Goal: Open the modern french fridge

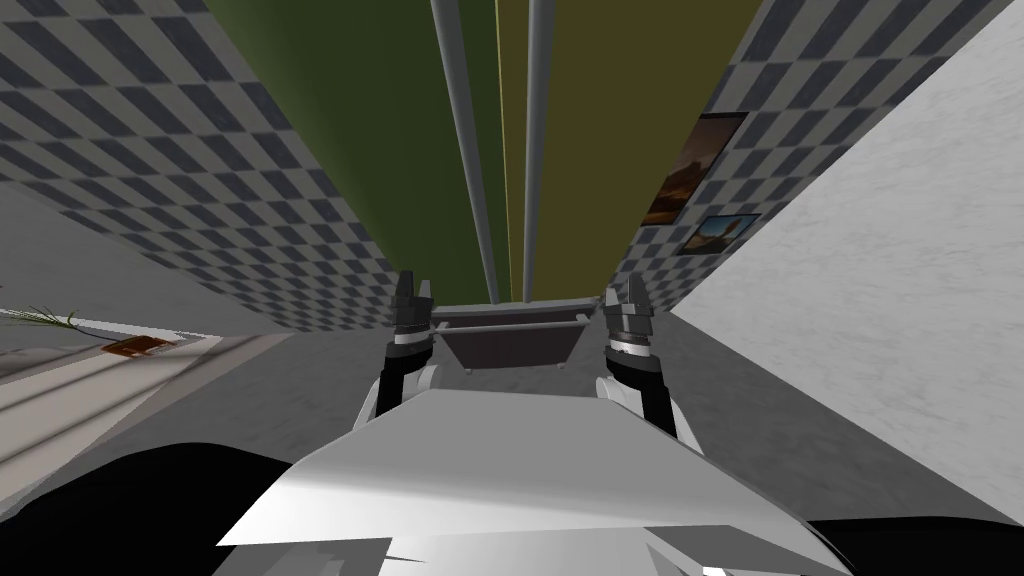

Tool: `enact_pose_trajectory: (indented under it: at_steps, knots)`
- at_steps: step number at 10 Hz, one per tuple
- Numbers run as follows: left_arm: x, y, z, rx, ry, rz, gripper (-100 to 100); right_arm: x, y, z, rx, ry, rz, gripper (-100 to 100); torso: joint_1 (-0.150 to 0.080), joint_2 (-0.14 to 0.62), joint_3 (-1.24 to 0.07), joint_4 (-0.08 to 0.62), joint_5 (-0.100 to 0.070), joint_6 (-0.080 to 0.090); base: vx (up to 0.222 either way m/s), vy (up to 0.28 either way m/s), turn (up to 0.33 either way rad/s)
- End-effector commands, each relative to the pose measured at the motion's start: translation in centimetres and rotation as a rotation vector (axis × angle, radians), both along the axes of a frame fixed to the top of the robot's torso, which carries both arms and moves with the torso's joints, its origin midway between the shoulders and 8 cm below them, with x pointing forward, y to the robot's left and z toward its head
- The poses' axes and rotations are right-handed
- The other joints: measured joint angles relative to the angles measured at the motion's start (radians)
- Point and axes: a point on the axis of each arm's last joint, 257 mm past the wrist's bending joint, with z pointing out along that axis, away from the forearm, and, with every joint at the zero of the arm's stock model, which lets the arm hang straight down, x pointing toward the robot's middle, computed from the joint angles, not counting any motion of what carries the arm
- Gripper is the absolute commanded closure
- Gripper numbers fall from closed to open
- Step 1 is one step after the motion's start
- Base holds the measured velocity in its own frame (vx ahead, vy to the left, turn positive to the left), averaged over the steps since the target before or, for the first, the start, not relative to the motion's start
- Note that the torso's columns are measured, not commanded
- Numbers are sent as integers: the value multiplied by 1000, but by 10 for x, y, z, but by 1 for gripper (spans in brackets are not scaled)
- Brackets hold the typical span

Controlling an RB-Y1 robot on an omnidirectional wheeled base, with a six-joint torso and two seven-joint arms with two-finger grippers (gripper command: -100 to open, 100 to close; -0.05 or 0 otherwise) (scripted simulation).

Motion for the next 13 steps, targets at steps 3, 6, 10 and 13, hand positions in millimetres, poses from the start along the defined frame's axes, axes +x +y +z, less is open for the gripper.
enact_pose_trajectory:
  at_steps: [3,6,10,13]
  knots:
    - [0,0,0,0,0,0,0,0,0,0,0,0,0,0,0,222,-442,221,0,0,0,0,0]
    - [4,-5,-4,44,28,-16,-100,0,0,0,0,0,0,0,0,403,-807,402,0,0,7,-4,-16]
    - [13,-10,-18,116,115,-28,-100,0,0,0,0,1,0,0,0,415,-832,416,0,0,18,-15,-47]
    - [19,-11,-27,152,169,-28,-100,0,0,0,0,1,0,0,0,416,-832,416,0,0,29,-20,-48]
